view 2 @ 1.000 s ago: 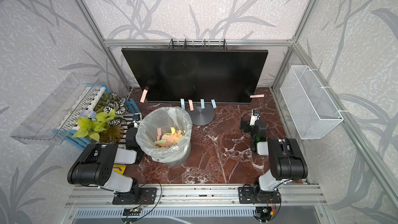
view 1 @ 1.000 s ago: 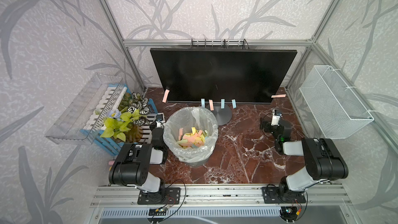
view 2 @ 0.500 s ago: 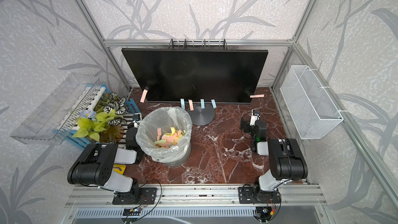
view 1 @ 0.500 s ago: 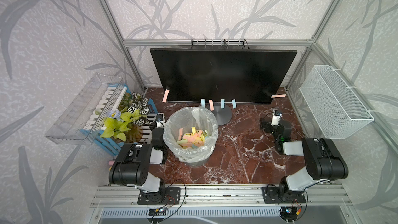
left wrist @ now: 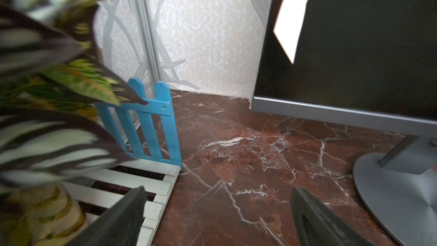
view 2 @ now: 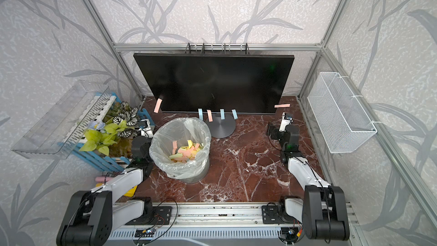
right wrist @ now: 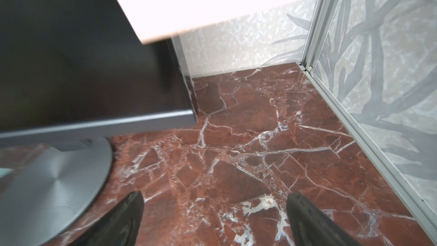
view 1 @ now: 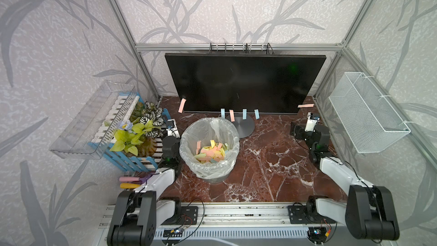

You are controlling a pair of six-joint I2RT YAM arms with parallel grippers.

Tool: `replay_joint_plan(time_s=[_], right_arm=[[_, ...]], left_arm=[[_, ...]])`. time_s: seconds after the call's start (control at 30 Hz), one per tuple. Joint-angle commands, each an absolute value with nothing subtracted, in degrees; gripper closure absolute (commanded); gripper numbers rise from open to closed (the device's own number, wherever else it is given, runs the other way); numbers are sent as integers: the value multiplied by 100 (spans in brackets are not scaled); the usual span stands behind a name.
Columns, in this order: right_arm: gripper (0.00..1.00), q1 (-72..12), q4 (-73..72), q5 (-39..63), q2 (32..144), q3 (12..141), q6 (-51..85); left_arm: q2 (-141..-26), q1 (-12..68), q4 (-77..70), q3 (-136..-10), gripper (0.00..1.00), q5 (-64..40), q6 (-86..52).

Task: Remove the sticky note from the monitor
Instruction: Tear off the sticky note from the monitor.

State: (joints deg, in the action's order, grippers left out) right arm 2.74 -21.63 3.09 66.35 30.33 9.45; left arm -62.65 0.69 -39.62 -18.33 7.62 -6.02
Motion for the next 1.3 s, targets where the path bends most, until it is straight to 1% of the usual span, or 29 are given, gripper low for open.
replay_joint_plan(time_s=[0.0, 0.17, 0.3, 0.4, 0.5, 0.63, 0.8, 0.87, 1.0, 1.13, 1.27], right_arm=[[1, 291, -805, 518, 6215, 3173, 1349], [0, 243, -84, 744, 5355, 3210, 1630], [1, 118, 754, 968, 4683, 3364, 1613], [1, 5, 1335, 1173, 4301, 3502, 1513], [1, -134, 1677, 1290, 4014, 3544, 1505], [1, -463, 1976, 1346, 4102, 3717, 1631], [1, -1172, 2102, 1254, 4475, 4150, 1824], [0, -1432, 2180, 1245, 4695, 4419, 1876], [2, -1912, 2330, 1251, 5194, 4998, 1958], [2, -2273, 2318, 1306, 5574, 5507, 2144], [3, -2538, 2293, 1535, 5992, 6081, 2342]], left_arm=[[-5594, 96, -2540, -1763, 0, 1221, -1475], [-4573, 123, -1259, -1846, 0, 1484, -2283], [-3865, 132, -346, -2094, 0, 1476, -2574], [-3588, 140, 450, -2329, 0, 1658, -2796], [-3614, 141, 1539, -2627, 0, 2249, -3150], [-3876, 208, 2600, -3061, 0, 2827, -3449], [-3750, 211, 3099, -3639, 0, 2870, -3555], [-3769, 211, 3177, -3917, 0, 2766, -3439], [-3926, 211, 3185, -4483, 0, 2288, -3251], [-4067, 220, 2840, -4980, 0, 1352, -3094], [-4298, 220, 2079, -5284, 0, 148, -3176]])
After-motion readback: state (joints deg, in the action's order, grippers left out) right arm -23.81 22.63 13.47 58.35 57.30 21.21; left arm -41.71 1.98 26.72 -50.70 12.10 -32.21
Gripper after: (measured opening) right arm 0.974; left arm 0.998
